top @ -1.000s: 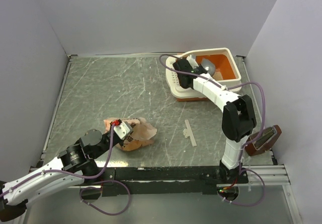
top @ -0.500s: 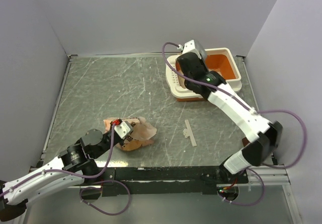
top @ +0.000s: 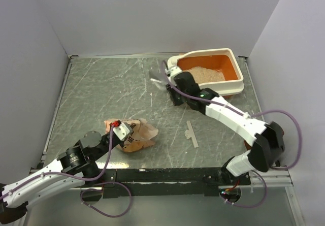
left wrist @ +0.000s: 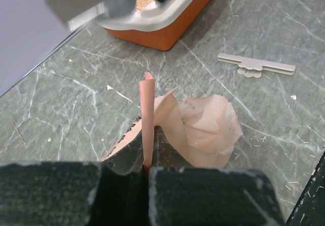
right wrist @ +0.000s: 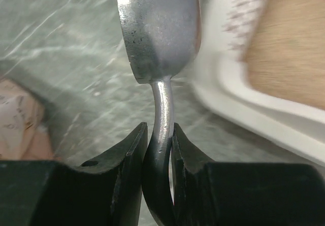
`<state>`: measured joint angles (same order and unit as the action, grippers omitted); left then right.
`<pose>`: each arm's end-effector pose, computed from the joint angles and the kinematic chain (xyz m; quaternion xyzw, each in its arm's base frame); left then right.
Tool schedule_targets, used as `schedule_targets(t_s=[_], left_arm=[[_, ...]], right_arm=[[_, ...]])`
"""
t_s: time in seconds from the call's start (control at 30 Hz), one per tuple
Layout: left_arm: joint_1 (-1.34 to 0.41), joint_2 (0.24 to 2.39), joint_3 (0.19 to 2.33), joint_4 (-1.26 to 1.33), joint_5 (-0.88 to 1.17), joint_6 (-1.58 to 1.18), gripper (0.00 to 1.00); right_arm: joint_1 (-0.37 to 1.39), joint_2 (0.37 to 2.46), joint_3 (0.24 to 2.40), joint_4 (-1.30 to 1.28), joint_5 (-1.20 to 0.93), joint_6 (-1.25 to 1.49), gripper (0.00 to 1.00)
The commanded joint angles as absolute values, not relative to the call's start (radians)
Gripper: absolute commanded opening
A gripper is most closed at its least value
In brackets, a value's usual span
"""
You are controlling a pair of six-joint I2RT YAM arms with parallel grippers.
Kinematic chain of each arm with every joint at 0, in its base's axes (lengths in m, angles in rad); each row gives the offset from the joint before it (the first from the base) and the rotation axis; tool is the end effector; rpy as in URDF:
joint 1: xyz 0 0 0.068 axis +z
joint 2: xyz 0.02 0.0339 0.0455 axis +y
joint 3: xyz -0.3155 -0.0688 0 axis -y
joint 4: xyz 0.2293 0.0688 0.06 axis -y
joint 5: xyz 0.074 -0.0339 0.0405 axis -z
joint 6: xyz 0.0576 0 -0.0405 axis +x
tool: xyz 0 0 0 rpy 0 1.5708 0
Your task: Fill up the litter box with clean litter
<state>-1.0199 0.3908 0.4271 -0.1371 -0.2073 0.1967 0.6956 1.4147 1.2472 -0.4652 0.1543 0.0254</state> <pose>0.0546 -0.0662 0.2888 0.3647 0.6451 -0.1965 0.6420 0.2457 0.1935 0.3687 -0.2596 0.8513 0.0946 0.4460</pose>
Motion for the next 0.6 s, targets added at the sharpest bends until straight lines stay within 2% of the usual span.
schedule_targets(t_s=[0.0, 0.3, 0.47, 0.53, 0.57], left_arm=[[-1.019, 0.368, 0.460, -0.097, -0.247, 0.195, 0.01], [-1.019, 0.373, 0.471, -0.095, -0.264, 0.187, 0.01], [-1.017, 0.393, 0.482, -0.101, -0.273, 0.181, 0.01], [-1.017, 0.406, 0.486, -0.106, -0.279, 0.183, 0.01], [-1.017, 0.411, 0.488, -0.104, -0.284, 0.187, 0.01]], right_arm=[[0.692, 1.504, 1.223, -0.232, -0.072, 0.098, 0.00], [0.670, 1.802, 1.281, -0.084, -0.083, 0.133, 0.00], [0.655, 1.972, 1.394, -0.075, -0.114, 0.184, 0.01], [0.650, 1.999, 1.423, -0.071, -0.114, 0.189, 0.06], [0.652, 2.020, 1.434, -0.080, -0.114, 0.189, 0.17]])
